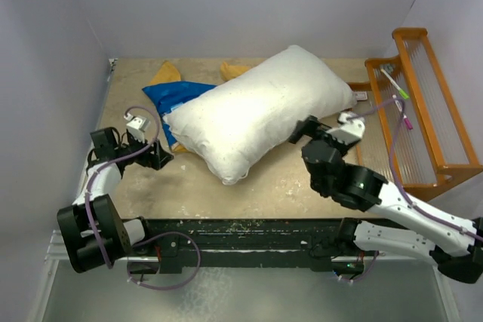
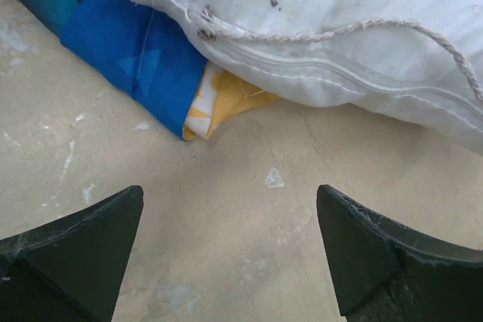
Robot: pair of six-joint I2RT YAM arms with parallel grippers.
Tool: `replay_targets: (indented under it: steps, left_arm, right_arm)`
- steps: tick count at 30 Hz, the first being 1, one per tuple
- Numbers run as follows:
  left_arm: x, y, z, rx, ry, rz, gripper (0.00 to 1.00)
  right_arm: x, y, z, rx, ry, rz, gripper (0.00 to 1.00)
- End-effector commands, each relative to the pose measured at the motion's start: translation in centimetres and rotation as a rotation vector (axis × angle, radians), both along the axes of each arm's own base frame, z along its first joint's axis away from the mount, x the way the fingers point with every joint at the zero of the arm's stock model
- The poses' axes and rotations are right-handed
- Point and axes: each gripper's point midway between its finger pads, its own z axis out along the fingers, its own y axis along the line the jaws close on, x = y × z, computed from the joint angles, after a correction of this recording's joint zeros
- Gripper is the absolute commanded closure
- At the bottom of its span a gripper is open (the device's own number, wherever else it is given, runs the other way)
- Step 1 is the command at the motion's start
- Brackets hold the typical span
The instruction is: Remove the pillowcase from the pillow
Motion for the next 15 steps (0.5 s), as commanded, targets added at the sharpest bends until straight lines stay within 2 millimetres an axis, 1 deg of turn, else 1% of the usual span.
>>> replay_targets:
  steps: [1, 2, 3, 5, 6, 8, 10, 12, 13, 14, 15]
  left_arm:
    - [2.1, -0.4, 3.1, -0.026, -0.205, 0.005, 0.01]
    - [1.7, -0.6, 2.8, -0.027, -0.214, 0.0, 0.01]
    - [1.2, -0.8, 2.4, -0.021, -0.227, 0.0, 0.01]
    - [0.5, -0.8, 1.5, 0.0, -0.265, 0.023, 0.01]
    - [0.0, -1.0, 1.3, 0.008, -0.301, 0.021, 0.01]
    - [-0.6, -1.5, 1.3, 0.011, -0.326, 0.006, 0.01]
    - [-1.1, -2.0, 1.8, 0.008, -0.341, -0.04, 0.01]
    - [-1.3, -2.2, 2.0, 0.012, -0.351, -0.049, 0.01]
    - [-1.2, -1.9, 2.0, 0.019, -0.349, -0.028, 0.01]
    - [-1.4, -1.6, 1.7, 0.036, -0.322, -0.005, 0.01]
    - [-1.7, -1.6, 1.7, 0.049, -0.312, -0.025, 0.01]
  right_arm:
    - [-2.5, -10.5, -2.0, -0.135, -0.153, -0.441, 0.0]
    - [-3.0, -11.8, -2.6, -0.207, -0.157, -0.491, 0.0]
    - [-3.3, -12.7, -3.4, -0.271, -0.15, -0.52, 0.0]
    - [-3.5, -13.8, -5.0, -0.357, -0.144, -0.534, 0.0]
    - [-3.5, -14.1, -5.7, -0.349, -0.175, -0.54, 0.0]
    - [-3.2, -14.4, -6.1, -0.405, -0.171, -0.543, 0.0]
    - [-2.6, -14.2, -6.5, -0.45, -0.157, -0.55, 0.0]
    - [-2.2, -14.6, -7.8, -0.434, -0.128, -0.558, 0.0]
    - [-1.9, -15.0, -8.8, -0.431, -0.109, -0.569, 0.0]
    - [-1.8, -15.3, -9.7, -0.448, -0.075, -0.582, 0.0]
    - [-1.8, -15.6, -10.4, -0.46, -0.057, -0.593, 0.0]
